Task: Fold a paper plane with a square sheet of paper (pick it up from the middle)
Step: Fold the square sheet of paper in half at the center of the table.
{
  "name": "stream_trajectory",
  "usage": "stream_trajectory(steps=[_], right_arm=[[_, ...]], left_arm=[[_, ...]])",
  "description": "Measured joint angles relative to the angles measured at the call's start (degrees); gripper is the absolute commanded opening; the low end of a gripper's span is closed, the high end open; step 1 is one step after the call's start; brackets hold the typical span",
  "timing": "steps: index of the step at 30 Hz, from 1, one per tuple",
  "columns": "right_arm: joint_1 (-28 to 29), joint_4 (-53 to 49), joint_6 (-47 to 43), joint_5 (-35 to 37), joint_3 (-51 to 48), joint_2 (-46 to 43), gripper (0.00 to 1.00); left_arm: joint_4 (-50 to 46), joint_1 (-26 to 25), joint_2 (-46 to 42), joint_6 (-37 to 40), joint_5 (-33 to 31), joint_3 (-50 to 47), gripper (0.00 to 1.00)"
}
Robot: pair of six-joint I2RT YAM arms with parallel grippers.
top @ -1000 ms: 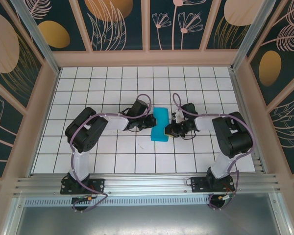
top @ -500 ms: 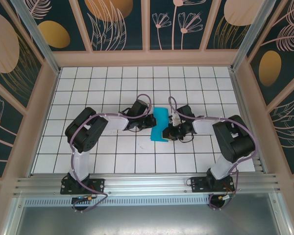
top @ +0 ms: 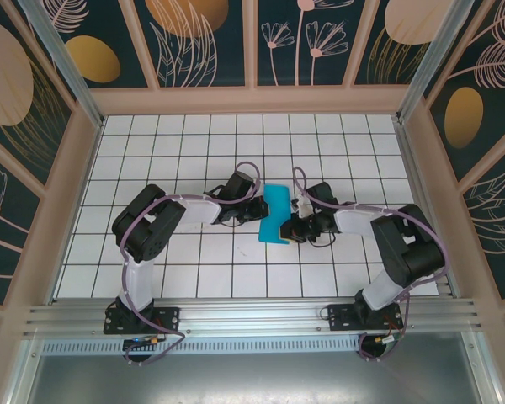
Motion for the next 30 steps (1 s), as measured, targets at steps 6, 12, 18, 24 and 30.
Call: stream_trajectory(steps=[6,12,18,24,30], right_arm=[[-0.44,1.77,0.0,-1.11,-2.23,2.23,0.13],[-0.79,0.59,0.0,-1.25,-1.25,2.45,0.13],[-4.2,-1.31,-0.04,0.26,4.83,1.38,0.14],[-6.43,1.42,-0.46,0.61,10.51,4.37,0.14],[-6.6,2.1,-1.2,2.08,12.87,11.28,0.14]], left_arm=[[0.0,0.0,0.04,0.11,0.04,0.04,0.09],[0.0,0.0,0.11,0.44,0.22,0.09,0.09],[0.0,0.0,0.11,0.5,0.22,0.09,0.09],[0.0,0.0,0.11,0.66,0.22,0.09,0.09],[0.0,0.0,0.11,0.7,0.24,0.09,0.09]])
